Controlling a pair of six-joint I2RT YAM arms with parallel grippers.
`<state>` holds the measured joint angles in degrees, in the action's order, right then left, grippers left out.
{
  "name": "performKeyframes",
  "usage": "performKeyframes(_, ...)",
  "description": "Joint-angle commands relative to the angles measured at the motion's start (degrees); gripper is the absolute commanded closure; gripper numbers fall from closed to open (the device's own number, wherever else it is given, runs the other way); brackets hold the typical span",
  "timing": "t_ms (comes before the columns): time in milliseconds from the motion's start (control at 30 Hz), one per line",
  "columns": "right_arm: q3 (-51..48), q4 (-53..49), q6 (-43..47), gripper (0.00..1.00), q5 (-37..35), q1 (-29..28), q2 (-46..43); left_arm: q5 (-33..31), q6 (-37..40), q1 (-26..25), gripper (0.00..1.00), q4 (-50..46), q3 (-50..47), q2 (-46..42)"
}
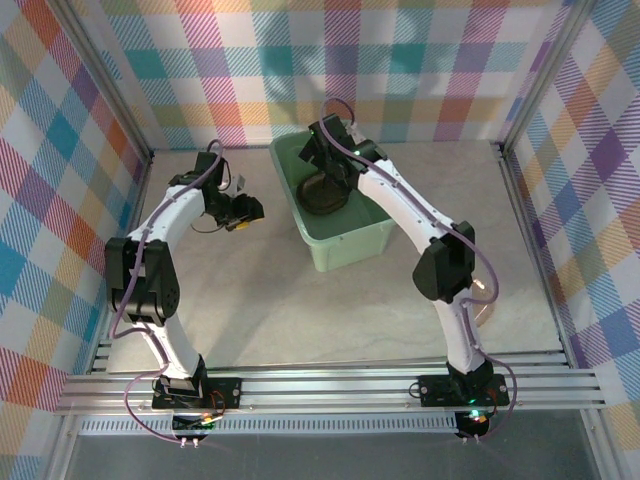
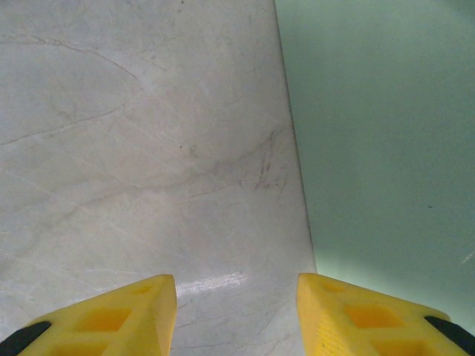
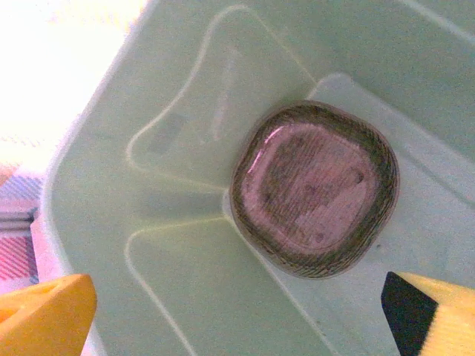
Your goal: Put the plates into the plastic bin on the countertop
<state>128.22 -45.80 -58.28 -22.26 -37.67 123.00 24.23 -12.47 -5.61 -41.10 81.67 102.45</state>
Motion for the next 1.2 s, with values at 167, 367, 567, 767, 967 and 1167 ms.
performKeyframes(167, -16.3, -4.8, 11.1, 0.01, -11.4, 0.0, -19.0, -1.1, -3.1, -1.6, 0.53, 5.9, -4.4, -6.3)
performKeyframes(367, -38.1, -10.6, 0.2, 0.09, -13.7, 5.0, -38.3, -2.6, -3.6, -2.6, 0.53, 7.3, -5.2, -8.1)
performKeyframes(567, -52.4, -14.4, -2.7, 0.17, -3.6, 18.0, -46.9, -2.3, -3.6, -3.2, 0.53, 7.3, -5.7, -9.4)
performKeyframes(767, -58.0, -12.7, 0.0, 0.22, 3.1, 22.5, -41.7, -3.1, -3.2, -3.4, 0.53, 7.4, -8.0, -13.0)
performKeyframes(967, -59.9, -11.1, 2.6, 0.33, 6.9, 24.3, -35.3, -2.7, -1.7, -3.4, 0.53, 6.5, -9.0, -14.5)
performKeyframes(1167, -60.8, -11.4, 4.3, 0.43, 8.9, 25.2, -31.3, -2.1, -0.8, -3.4, 0.53, 6.6, -10.8, -15.3)
